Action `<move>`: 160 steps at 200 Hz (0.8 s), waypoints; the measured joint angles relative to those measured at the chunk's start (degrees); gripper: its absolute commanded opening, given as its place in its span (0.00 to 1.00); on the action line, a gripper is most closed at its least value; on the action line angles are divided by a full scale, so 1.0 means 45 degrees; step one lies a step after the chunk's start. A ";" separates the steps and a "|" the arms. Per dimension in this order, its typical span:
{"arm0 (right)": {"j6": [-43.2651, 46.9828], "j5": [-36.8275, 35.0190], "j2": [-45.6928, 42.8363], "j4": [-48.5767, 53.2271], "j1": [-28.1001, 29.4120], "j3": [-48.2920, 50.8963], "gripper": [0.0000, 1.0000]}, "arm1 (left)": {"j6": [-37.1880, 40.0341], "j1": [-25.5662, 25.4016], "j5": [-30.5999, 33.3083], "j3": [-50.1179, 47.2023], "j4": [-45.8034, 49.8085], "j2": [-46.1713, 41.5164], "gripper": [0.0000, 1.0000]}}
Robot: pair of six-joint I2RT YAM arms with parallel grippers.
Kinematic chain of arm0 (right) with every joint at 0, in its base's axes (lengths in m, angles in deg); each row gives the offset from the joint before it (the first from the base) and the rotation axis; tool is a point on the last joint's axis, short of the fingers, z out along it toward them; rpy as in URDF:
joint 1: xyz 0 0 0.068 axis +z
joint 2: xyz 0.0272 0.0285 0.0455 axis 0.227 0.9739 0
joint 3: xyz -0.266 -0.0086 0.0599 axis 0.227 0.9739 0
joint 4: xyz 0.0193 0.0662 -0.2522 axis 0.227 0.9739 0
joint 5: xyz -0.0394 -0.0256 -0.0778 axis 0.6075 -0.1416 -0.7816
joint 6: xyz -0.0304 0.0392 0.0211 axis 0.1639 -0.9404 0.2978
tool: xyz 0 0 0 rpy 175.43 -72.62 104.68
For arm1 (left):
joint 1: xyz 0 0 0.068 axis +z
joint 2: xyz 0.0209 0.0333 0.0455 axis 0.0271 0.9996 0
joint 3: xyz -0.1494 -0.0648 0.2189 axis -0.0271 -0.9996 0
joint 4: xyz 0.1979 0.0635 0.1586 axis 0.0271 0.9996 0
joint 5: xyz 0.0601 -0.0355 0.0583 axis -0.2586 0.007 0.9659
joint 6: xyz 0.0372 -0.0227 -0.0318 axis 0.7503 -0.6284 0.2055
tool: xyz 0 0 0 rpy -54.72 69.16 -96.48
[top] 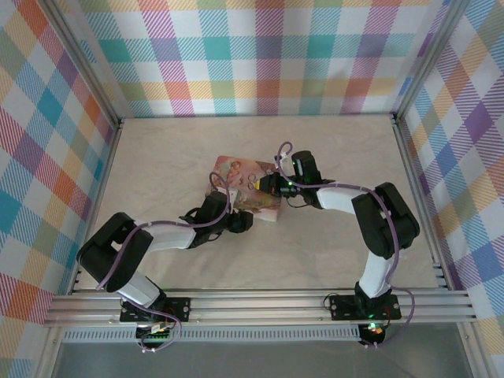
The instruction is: Unlock the padlock with the key
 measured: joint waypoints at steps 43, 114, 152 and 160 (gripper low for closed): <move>0.0000 0.0000 0.0000 0.0000 0.0000 0.0005 0.00 | -0.0097 0.0000 -0.0112 0.0000 -0.0316 0.0359 0.55; 0.0000 0.0000 0.0000 0.0000 0.0000 0.0000 0.00 | -0.0855 0.0000 0.0005 -0.0112 -0.0636 0.0389 0.48; 0.0000 -0.0010 0.0000 0.0000 0.0010 0.0000 0.00 | -0.1064 0.0000 0.0029 -0.0112 -0.0675 0.0389 0.44; 0.0000 -0.0024 0.0000 0.0000 0.0010 0.0000 0.00 | -0.1098 0.0000 0.0034 -0.0112 -0.0680 0.0389 0.43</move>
